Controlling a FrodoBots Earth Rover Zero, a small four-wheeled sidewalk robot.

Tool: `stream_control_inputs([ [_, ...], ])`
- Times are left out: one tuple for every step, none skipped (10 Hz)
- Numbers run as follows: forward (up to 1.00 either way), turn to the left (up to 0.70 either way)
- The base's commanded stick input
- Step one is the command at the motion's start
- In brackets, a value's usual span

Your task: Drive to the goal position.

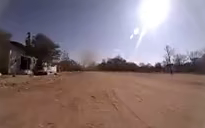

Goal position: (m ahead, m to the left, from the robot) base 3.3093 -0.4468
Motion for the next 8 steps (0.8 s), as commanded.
stream_control_inputs([
  [1.0,0.0],
  [1.0,0.0],
  [1.0,0.0],
  [1.0,0.0],
  [1.0,0.0],
  [1.0,0.0],
  [1.0,0.0],
  [1.0,0.0],
])
